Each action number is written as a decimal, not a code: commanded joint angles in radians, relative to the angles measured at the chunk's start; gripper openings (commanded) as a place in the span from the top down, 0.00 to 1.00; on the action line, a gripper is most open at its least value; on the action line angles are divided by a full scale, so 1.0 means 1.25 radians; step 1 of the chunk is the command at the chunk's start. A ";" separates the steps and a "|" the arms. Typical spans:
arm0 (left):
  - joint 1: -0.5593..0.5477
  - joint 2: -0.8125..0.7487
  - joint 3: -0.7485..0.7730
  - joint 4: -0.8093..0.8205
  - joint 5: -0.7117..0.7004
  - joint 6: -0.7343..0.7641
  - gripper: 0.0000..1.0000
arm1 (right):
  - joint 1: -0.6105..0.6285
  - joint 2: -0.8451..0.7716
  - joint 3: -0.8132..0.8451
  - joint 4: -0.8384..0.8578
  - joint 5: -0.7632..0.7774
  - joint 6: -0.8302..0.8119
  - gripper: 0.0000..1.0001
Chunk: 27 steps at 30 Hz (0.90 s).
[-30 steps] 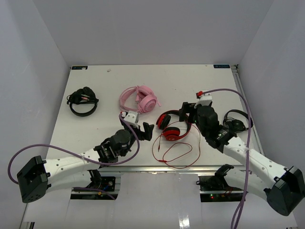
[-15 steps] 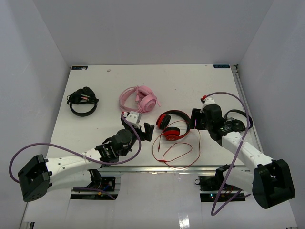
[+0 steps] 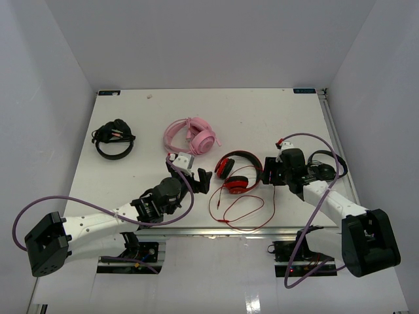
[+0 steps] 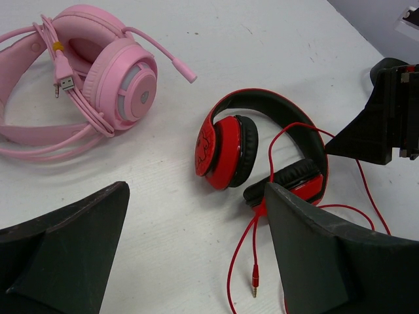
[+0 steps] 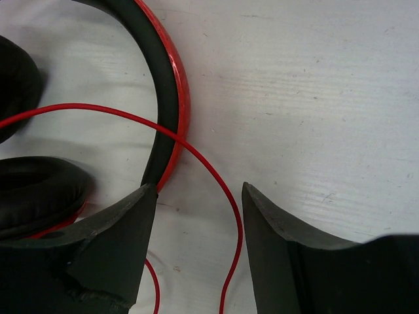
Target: Wrap the headphones
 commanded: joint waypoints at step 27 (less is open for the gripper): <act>-0.001 0.017 0.015 0.009 -0.014 0.009 0.05 | 0.020 -0.276 0.061 0.015 -0.417 0.076 0.92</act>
